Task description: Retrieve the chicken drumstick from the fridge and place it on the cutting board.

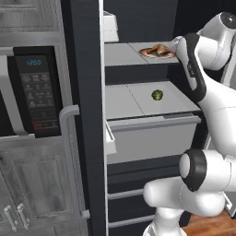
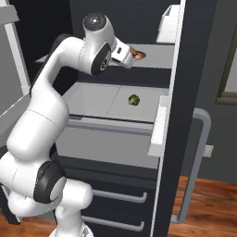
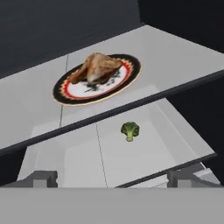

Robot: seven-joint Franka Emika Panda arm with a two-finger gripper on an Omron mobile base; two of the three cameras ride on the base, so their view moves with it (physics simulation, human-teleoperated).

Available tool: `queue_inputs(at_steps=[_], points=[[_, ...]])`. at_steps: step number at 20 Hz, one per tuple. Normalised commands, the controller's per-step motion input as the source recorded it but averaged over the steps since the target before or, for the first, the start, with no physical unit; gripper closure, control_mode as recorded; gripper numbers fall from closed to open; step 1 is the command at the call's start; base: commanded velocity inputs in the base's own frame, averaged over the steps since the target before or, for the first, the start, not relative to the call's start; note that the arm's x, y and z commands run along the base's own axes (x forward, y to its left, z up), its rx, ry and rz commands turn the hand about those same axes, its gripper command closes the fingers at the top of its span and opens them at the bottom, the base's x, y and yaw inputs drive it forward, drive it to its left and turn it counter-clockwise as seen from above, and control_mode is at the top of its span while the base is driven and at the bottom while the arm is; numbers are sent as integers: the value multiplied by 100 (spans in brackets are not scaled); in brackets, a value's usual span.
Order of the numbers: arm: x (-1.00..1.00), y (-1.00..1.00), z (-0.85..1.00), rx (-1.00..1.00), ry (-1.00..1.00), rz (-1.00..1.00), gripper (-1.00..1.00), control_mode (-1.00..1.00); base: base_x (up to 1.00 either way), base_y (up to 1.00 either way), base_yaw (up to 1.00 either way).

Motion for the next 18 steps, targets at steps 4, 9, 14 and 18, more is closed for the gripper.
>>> queue_inputs(at_steps=[4,9,14,18], points=[[15,0,43,0,-6,0,-100,-100,0,0,0],[27,0,16,0,3,0,-100,-100,0,0,0],[43,0,2,-4,10,1,-100,-100,0,0,0],[49,0,0,-6,11,6,-100,-100,0,0,0]])
